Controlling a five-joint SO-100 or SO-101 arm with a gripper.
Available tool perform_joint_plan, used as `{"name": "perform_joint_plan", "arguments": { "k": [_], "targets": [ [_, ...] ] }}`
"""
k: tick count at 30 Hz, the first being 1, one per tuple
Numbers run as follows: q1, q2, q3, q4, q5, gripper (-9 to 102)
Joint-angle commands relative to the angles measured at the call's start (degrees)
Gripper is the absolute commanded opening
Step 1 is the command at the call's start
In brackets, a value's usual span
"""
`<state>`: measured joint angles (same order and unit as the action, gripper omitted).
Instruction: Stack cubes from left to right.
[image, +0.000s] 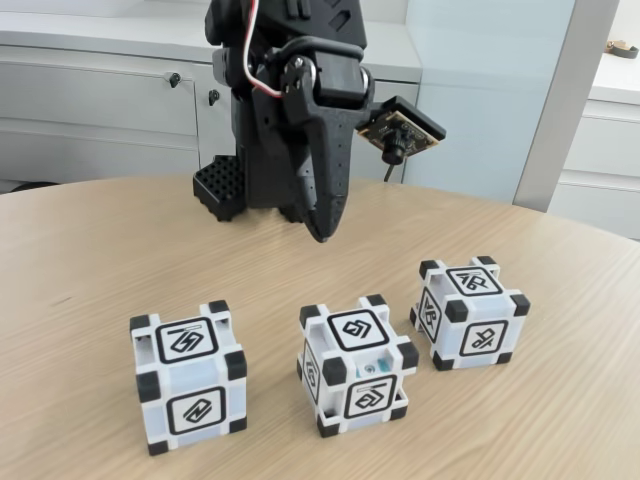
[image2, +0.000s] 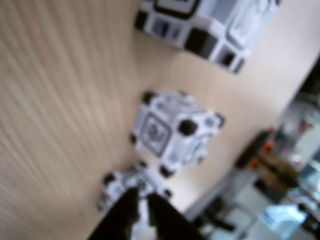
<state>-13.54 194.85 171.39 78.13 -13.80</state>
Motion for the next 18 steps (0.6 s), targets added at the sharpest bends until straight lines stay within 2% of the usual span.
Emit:
{"name": "perform_joint_plan", "arguments": {
  "k": [1,10,18],
  "targets": [
    [-0.18,0.35,-1.93,-0.09,-0.18,0],
    [0.44,-5.71,-13.89,-0.09,1.41,0],
    [-0.35,-43.95,-38.32,0.35,9.84,3]
  ]
}}
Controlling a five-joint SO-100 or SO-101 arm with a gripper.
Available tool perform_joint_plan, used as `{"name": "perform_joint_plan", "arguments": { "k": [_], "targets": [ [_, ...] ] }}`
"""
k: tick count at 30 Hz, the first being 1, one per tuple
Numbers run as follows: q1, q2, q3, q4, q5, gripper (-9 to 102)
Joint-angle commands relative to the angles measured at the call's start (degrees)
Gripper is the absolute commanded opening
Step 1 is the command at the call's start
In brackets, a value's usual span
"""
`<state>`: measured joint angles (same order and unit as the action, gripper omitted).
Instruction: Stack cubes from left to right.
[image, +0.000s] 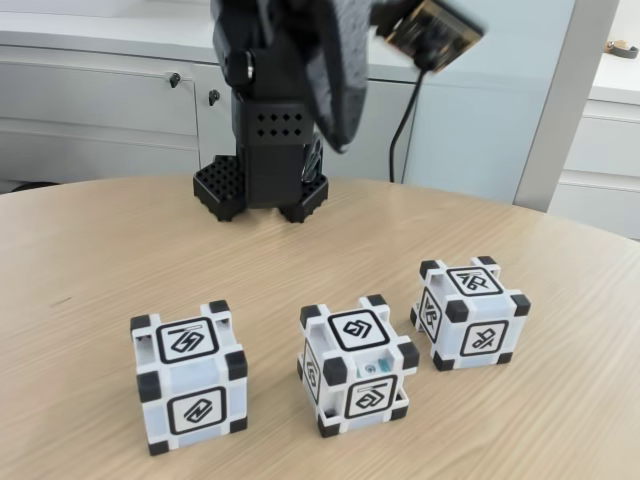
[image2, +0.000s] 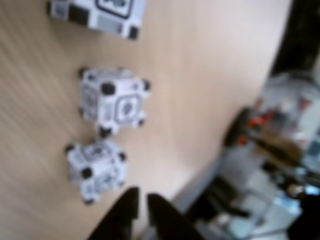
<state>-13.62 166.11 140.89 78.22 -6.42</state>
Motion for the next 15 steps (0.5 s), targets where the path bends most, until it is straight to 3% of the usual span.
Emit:
{"name": "perform_joint_plan", "arguments": {
  "k": [1,4,7,11,15],
  "targets": [
    [-0.26,-20.74,-11.07,0.7,4.66,7],
    [-0.26,-35.68,-19.51,0.79,9.93,10],
    [-0.26,-45.79,-24.87,0.88,12.66,21],
    [-0.88,-51.59,-26.37,0.97,15.03,33],
    [-7.47,-52.29,-25.75,2.2,16.44,38]
  ]
}}
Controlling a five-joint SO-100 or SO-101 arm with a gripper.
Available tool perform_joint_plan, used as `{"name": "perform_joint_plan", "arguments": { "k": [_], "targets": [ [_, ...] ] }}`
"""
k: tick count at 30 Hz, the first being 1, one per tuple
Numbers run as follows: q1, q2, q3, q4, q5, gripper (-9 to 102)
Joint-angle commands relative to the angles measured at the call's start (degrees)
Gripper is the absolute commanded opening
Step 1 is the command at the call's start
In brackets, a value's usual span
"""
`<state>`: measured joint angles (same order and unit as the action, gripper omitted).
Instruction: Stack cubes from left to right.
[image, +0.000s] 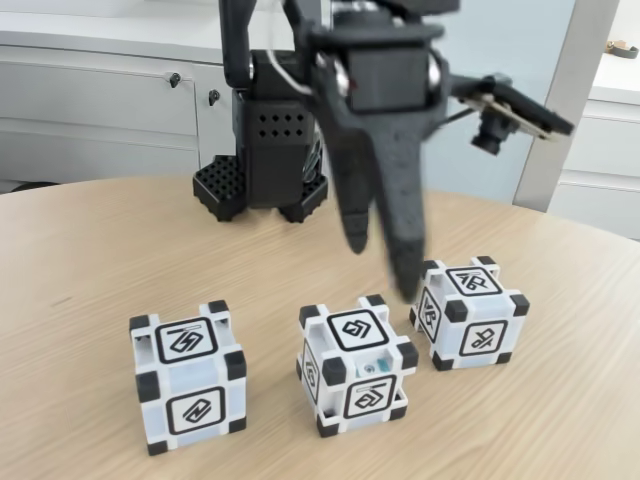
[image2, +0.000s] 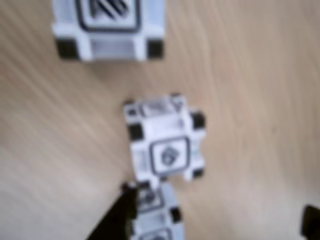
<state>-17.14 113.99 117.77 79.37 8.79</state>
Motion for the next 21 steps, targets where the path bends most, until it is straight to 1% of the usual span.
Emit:
{"name": "perform_joint_plan", "arguments": {
  "k": [1,5,8,11,15,21],
  "targets": [
    [-6.06,-0.18,-2.72,2.46,2.46,39],
    [-14.94,-0.26,-3.69,9.4,8.09,44],
    [-20.39,-0.35,-3.69,12.13,11.95,45],
    [-22.06,-2.46,-3.69,11.69,13.54,47],
    [-22.06,-9.49,-3.87,11.43,14.68,47],
    [-21.97,-21.01,-11.07,9.67,14.94,46]
  ]
}}
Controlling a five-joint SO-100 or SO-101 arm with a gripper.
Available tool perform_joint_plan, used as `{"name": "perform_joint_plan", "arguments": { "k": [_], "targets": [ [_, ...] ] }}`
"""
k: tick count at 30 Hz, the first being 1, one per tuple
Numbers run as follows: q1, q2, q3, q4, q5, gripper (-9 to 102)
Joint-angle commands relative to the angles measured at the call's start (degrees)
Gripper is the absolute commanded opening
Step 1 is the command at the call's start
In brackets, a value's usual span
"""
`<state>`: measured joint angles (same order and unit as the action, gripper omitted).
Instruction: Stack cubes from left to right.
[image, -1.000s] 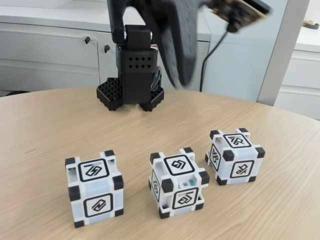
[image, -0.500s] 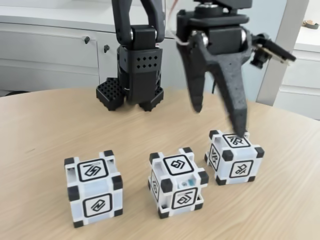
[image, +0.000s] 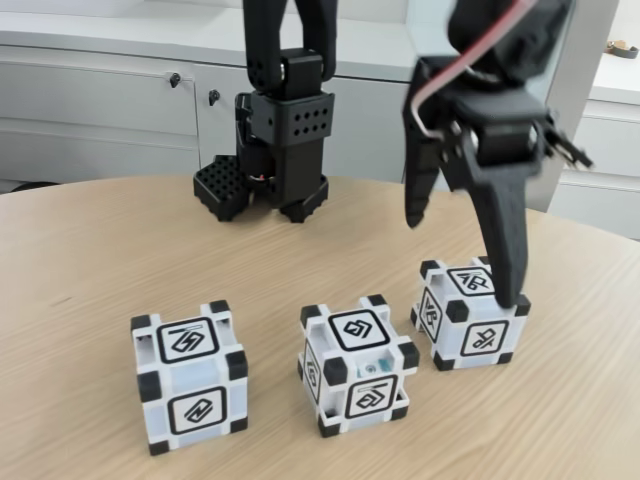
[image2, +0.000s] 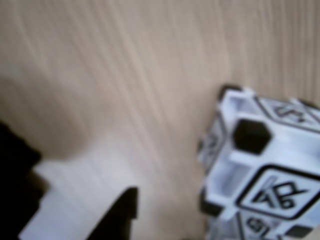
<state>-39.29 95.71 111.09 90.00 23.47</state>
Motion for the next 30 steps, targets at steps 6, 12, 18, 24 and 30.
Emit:
{"name": "perform_joint_plan", "arguments": {
  "k": [6,12,18,24,30],
  "targets": [
    [0.18,-8.26,-10.55,-1.05,1.58,46],
    [0.18,-12.22,-10.55,-3.16,2.99,36],
    [0.26,-12.92,-9.84,-6.06,3.16,1],
    [0.35,-0.88,-10.55,-5.1,0.53,0],
    [9.4,20.04,-9.67,-4.83,-6.24,0]
  ]
}}
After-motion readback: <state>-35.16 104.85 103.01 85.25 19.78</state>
